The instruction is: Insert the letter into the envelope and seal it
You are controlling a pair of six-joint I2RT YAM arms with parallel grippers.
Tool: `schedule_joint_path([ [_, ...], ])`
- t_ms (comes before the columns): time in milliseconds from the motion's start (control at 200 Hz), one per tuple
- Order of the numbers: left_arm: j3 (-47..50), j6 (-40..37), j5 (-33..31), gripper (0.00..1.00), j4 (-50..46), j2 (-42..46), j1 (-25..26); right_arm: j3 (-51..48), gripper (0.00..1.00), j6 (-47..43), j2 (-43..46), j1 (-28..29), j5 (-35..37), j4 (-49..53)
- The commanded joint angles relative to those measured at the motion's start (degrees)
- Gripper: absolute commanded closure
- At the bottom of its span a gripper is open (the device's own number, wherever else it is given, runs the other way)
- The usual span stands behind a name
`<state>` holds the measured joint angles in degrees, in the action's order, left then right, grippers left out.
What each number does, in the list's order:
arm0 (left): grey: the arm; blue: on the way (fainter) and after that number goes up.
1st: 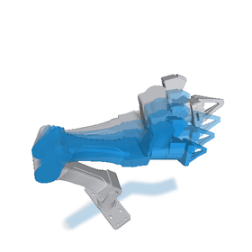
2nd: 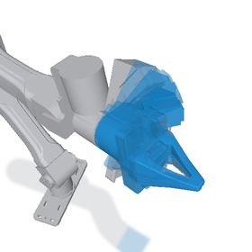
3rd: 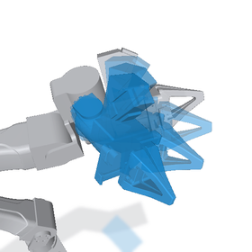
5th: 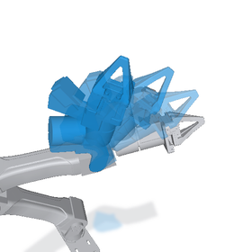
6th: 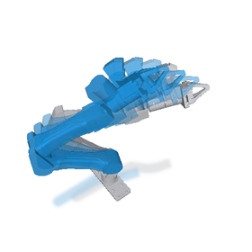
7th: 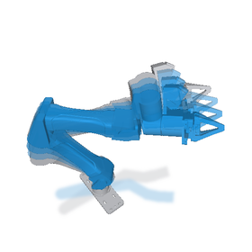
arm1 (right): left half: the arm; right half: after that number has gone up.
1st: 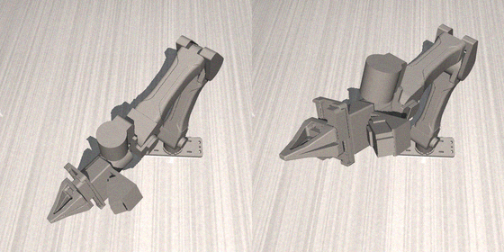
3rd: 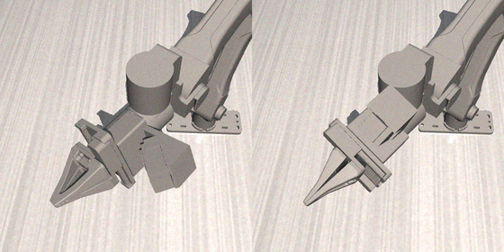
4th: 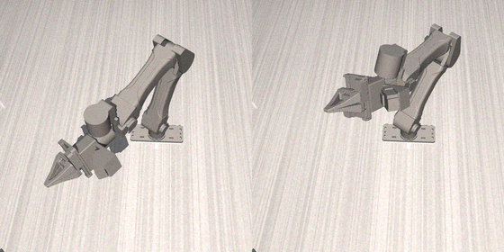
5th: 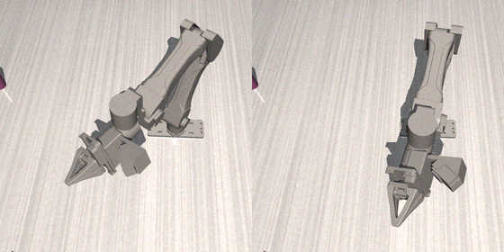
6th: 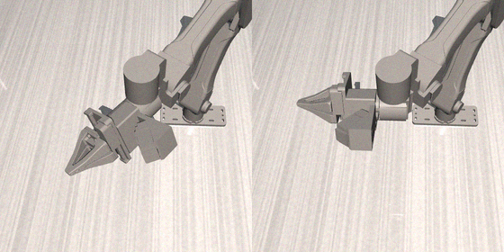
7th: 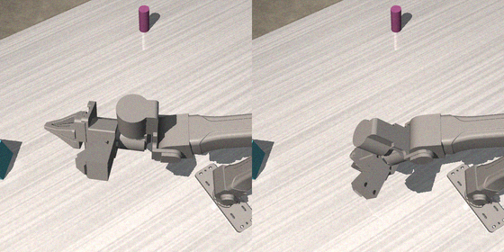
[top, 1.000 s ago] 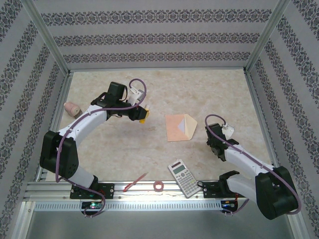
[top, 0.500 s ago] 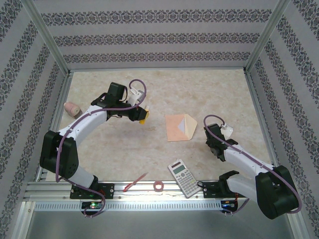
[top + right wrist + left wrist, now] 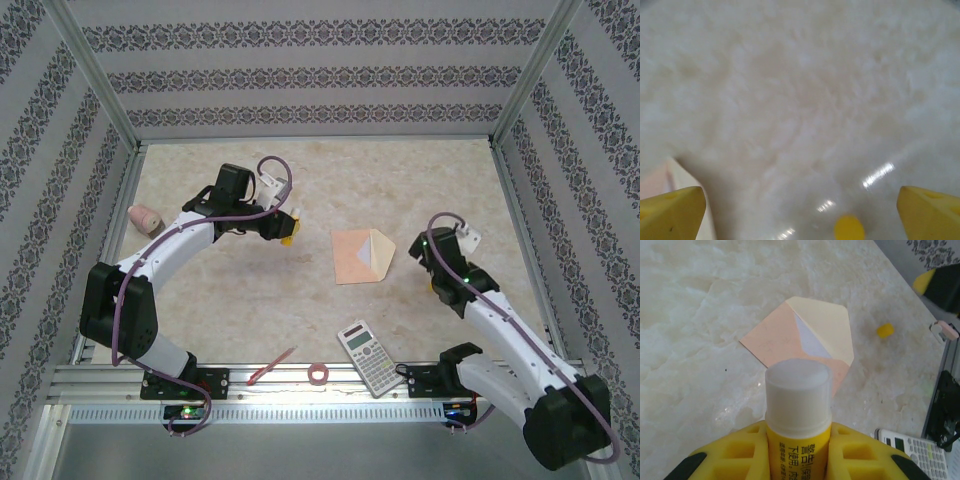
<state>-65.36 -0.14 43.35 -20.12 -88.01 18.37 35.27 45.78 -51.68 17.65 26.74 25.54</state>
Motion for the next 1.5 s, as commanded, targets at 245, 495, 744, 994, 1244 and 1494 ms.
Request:
schedule_joint_path([
  [245,-2.82,9.66,8.41,1.0,13.63,0.78,-0.7,12.63,0.02,-8.54,-3.78,-4.78,-18.99,-1.59],
  [495,-3.9,12.67,15.04,1.0,18.39,0.31,-0.85,16.42,0.02,-11.19,-10.0,-5.66,-39.61,-10.9],
  [744,-3.74,16.03,19.48,1.0,22.9,-0.2,-1.3,15.96,0.02,-9.06,-14.39,-7.09,-60.14,-25.38],
  [994,-4.11,17.96,22.11,1.0,25.67,-0.26,-1.51,18.44,0.03,-7.33,-19.77,-7.07,-75.8,-33.6],
  [1244,-2.97,25.51,24.04,1.0,35.92,-1.01,-1.66,22.65,0.05,-8.82,-23.78,-4.1,-83.28,-34.45],
  [1494,-1.2,41.69,23.79,1.0,57.96,-3.86,-1.67,25.09,0.07,-8.77,-26.39,-0.5,-85.05,-36.57],
])
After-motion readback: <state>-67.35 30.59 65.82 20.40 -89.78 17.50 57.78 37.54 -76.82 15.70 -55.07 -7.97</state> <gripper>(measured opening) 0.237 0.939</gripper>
